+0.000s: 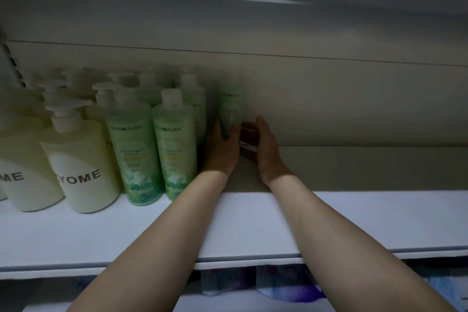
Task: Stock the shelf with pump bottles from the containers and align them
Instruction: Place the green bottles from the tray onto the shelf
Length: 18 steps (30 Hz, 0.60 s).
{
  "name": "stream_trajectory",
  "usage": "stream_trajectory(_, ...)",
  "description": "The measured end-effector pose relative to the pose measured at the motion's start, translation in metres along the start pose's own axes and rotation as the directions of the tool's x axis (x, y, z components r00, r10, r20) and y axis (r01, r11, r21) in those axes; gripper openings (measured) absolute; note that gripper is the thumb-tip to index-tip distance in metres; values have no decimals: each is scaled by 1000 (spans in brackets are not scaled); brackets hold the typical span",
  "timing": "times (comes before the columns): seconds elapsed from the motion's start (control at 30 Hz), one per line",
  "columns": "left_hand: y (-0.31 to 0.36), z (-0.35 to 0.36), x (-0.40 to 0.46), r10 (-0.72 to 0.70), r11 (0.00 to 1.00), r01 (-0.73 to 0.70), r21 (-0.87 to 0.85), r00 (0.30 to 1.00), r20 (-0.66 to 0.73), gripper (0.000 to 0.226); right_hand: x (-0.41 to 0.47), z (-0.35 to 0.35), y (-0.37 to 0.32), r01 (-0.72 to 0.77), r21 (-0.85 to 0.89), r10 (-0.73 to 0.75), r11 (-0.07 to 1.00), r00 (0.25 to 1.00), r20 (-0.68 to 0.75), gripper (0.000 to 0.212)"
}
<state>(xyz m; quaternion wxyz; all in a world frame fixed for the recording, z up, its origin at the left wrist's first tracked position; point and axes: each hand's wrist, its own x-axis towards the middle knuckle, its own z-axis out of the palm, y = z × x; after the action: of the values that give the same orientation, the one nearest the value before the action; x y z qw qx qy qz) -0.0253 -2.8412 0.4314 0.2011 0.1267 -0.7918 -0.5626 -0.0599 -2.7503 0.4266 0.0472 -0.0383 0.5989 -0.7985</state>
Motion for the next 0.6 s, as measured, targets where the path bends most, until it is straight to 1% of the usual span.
stream_trajectory(0.17,1,3,1,-45,993,42,-107,999,-23,61,0,1,-1,-11,-38,13,999,999,52,49)
stream_trajectory(0.27,0,5,0,-55,993,49,-109,997,-53,62,0,2,2,-11,-84,19,996,995,94,56)
stream_trajectory(0.37,0,8,0,-61,993,54,-108,996,-65,63,0,3,4,7,-121,8,993,992,125,56)
stream_trajectory(0.47,0,10,2,-74,992,66,-109,995,-66,64,2,4,4,8,-118,8,993,992,130,55)
stream_trajectory(0.6,-4,11,4,-50,994,41,-100,995,-90,64,3,4,6,5,-107,11,994,990,144,54)
